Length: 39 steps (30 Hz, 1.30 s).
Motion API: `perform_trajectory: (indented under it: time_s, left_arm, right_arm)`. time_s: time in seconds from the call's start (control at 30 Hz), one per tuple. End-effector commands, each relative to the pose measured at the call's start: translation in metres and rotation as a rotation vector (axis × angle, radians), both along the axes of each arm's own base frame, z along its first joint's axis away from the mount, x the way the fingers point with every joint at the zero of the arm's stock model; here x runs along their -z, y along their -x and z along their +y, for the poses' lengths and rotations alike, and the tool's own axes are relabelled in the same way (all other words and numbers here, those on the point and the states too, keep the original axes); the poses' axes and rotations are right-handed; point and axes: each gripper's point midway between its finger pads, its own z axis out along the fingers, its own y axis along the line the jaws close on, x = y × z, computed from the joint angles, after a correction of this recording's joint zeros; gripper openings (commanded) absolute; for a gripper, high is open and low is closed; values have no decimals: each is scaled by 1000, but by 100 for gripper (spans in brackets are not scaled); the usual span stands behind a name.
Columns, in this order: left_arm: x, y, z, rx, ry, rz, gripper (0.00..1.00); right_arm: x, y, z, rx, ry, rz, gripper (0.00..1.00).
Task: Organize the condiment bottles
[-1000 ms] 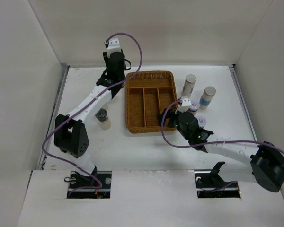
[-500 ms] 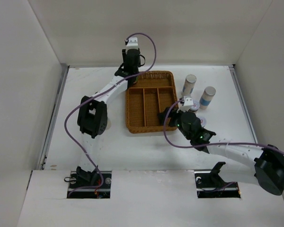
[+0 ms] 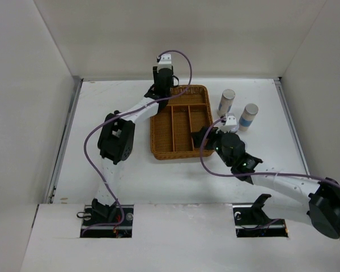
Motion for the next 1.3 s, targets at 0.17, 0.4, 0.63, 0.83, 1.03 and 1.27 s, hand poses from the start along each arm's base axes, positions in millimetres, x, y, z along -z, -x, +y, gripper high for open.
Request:
perform_trajectory:
  time_s: [0.17, 0.4, 0.63, 0.83, 1.03, 1.27]
  left_arm:
    - [-42, 15, 1, -19, 66, -126, 56]
    - [-85, 31, 8, -29, 95, -189, 76]
    - [-153, 76, 20, -7, 155, -286, 100]
    - [-174, 141, 46, -15, 234, -315, 100]
    - [-93, 199, 87, -83, 336, -164, 100]
    - [-38, 249, 134, -153, 367, -58, 100]
  right_arm:
    - [-29, -4, -10, 36, -71, -49, 98]
    - [-59, -15, -33, 118, -92, -53, 80]
    - [-71, -67, -67, 279, -77, -18, 33]
    - [-72, -146, -114, 486, 129, 39, 87]
    - [-59, -193, -163, 629, 319, 112, 100]
    - [-22, -217, -161, 579, 397, 223, 100]
